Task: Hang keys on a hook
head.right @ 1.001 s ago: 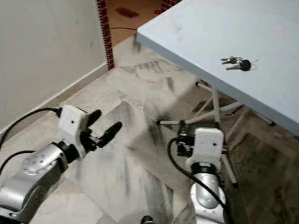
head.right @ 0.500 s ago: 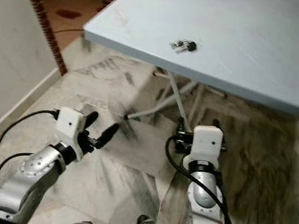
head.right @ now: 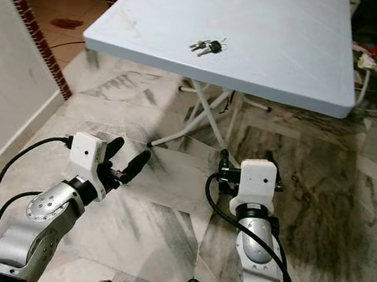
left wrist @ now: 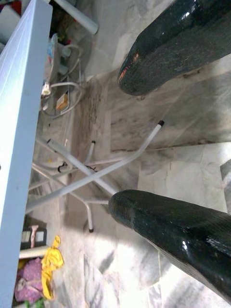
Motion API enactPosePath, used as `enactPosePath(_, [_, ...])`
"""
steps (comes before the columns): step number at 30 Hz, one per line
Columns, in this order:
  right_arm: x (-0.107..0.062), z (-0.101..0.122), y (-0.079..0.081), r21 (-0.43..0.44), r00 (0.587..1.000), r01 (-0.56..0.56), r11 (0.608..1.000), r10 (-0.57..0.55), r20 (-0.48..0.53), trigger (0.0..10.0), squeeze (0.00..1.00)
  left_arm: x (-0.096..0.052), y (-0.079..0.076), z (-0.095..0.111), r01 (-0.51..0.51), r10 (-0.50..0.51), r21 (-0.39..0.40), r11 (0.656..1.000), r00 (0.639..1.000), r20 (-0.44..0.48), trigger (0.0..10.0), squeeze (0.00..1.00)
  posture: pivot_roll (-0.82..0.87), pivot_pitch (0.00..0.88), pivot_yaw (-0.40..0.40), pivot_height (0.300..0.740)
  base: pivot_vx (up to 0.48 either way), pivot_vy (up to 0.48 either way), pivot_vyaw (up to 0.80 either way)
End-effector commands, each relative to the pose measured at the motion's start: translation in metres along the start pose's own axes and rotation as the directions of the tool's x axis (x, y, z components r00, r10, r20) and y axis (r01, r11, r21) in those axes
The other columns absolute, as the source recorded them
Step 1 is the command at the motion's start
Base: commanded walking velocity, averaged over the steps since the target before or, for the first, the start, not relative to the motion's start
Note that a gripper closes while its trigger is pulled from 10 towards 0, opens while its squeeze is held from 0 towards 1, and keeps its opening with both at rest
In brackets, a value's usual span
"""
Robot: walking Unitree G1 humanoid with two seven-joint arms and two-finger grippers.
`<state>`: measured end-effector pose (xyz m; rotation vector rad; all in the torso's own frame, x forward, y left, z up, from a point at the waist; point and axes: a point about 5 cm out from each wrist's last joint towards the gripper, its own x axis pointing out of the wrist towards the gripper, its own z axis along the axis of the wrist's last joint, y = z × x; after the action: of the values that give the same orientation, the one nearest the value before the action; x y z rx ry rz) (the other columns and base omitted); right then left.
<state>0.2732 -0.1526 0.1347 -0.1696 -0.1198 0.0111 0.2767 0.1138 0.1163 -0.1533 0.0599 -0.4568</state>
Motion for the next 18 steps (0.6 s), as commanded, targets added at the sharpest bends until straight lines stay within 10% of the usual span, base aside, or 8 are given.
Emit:
enactPosePath(1, [0.0011, 0.0074, 0.0006, -0.002, 0.999, -0.007, 1.000, 0.007, 0.032, 10.0, 0.00, -0.0034, 0.0017, -0.0002, 0.002, -0.002, 0.006, 1.000, 1.000, 0.002, 10.0, 0.00, -0.06, 0.216, 0.070, 0.740, 0.000, 0.000, 0.00])
enactPosePath(18, [0.0051, 0.0112, -0.0015, -0.006, 0.999, 0.004, 1.000, -0.004, 0.054, 10.0, 0.00, -0.0044, 0.0029, 0.0008, 0.011, -0.011, 0.017, 1.000, 1.000, 0.000, 10.0, 0.00, -0.06, 0.220, 0.081, 0.740, 0.360, 0.000, 0.00])
